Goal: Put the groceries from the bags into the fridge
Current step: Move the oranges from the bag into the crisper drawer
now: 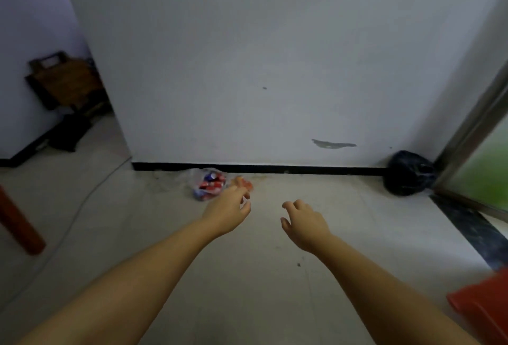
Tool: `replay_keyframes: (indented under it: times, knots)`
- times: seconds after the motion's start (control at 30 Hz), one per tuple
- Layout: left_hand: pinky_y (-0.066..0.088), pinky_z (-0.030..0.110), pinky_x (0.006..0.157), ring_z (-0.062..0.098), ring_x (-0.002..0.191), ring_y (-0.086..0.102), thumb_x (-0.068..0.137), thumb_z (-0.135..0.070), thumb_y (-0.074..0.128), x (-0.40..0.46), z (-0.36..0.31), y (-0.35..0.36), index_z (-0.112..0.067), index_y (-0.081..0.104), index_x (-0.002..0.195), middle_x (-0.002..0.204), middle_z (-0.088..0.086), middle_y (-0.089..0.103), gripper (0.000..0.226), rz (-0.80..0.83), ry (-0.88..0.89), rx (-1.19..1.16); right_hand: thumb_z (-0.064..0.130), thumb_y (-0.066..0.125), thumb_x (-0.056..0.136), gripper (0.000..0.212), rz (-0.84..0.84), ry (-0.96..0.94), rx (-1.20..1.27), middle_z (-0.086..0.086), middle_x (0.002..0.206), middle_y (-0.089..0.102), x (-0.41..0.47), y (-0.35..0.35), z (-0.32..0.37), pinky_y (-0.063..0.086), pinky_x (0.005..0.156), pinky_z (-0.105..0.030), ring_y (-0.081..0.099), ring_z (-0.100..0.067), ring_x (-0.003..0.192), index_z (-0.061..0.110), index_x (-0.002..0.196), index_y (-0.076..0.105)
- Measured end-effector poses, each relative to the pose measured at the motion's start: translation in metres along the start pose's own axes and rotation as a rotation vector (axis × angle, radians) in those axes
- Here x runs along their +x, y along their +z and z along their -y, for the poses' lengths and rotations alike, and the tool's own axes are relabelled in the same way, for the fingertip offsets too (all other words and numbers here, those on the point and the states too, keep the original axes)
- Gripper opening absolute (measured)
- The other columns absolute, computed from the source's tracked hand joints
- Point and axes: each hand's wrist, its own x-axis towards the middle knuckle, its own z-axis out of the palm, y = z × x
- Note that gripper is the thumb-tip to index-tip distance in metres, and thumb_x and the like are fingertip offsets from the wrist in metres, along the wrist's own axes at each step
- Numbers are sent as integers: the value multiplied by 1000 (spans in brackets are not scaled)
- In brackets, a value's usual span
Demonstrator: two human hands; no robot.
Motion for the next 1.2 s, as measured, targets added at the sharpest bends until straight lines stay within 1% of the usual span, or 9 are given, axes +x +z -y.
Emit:
replay_keyframes:
  times: [0.23, 0.4, 0.57, 0.73, 0.83, 0.93, 1.07, 1.13, 1.2]
  knots:
    - [51, 39, 83, 25, 94, 59, 92, -23, 49, 72, 59, 13, -10, 57, 108, 110, 9, 60, 22, 60, -171, -42, 39, 35, 100, 45, 131, -26, 6, -8, 139, 42, 101, 23, 12, 44, 98, -40, 47, -27, 121, 19, 140, 33]
    - [50, 37, 83, 25, 96, 59, 92, -24, 48, 143, 90, 34, -12, 57, 110, 110, 9, 60, 24, 132, -283, -80, 37, 36, 100, 45, 215, -22, 8, -9, 138, 43, 199, 30, 5, 43, 98, -40, 47, -28, 121, 18, 140, 35]
    - [49, 38, 84, 26, 97, 60, 92, -22, 50, 217, 127, 23, -10, 59, 109, 110, 10, 62, 23, 124, -351, -117, 36, 36, 99, 44, 275, -68, -15, -11, 137, 42, 296, 30, 12, 43, 97, -42, 46, -30, 122, 17, 139, 35]
    - [50, 37, 84, 28, 97, 60, 92, -22, 49, 279, 192, 14, -11, 59, 107, 109, 9, 62, 21, 147, -416, -108, 36, 37, 99, 47, 355, -105, 14, -12, 144, 36, 379, 55, 37, 42, 100, -43, 45, -31, 125, 18, 142, 33]
    - [47, 33, 78, 29, 95, 60, 93, -23, 48, 329, 237, 10, -10, 60, 99, 106, 11, 64, 19, 160, -417, -88, 36, 38, 99, 50, 372, -86, 33, -12, 147, 34, 433, 68, 47, 42, 101, -43, 46, -30, 125, 18, 145, 29]
    - [45, 32, 72, 30, 92, 61, 92, -22, 49, 387, 271, -1, -11, 61, 96, 102, 13, 65, 17, 206, -384, -76, 36, 39, 99, 48, 375, 30, 68, -10, 141, 43, 485, 75, 48, 45, 99, -41, 49, -29, 121, 18, 143, 33]
    - [51, 33, 61, 29, 72, 61, 91, -21, 48, 465, 302, -13, -17, 56, 81, 92, 15, 66, 13, 246, -322, -108, 35, 38, 99, 44, 399, 136, 102, -10, 137, 44, 540, 81, 43, 46, 98, -41, 50, -28, 120, 18, 140, 36]
    - [51, 34, 61, 32, 77, 64, 91, -21, 47, 498, 311, -8, -17, 58, 83, 94, 16, 66, 13, 288, -306, -110, 35, 37, 100, 43, 420, 169, 120, -10, 137, 44, 562, 86, 37, 46, 97, -40, 50, -28, 119, 17, 139, 37]
    - [47, 33, 68, 33, 86, 64, 92, -22, 48, 526, 319, 5, -14, 59, 87, 99, 16, 67, 14, 358, -271, -90, 34, 37, 100, 43, 449, 202, 127, -10, 137, 44, 584, 95, 26, 46, 96, -40, 50, -29, 119, 17, 138, 37]
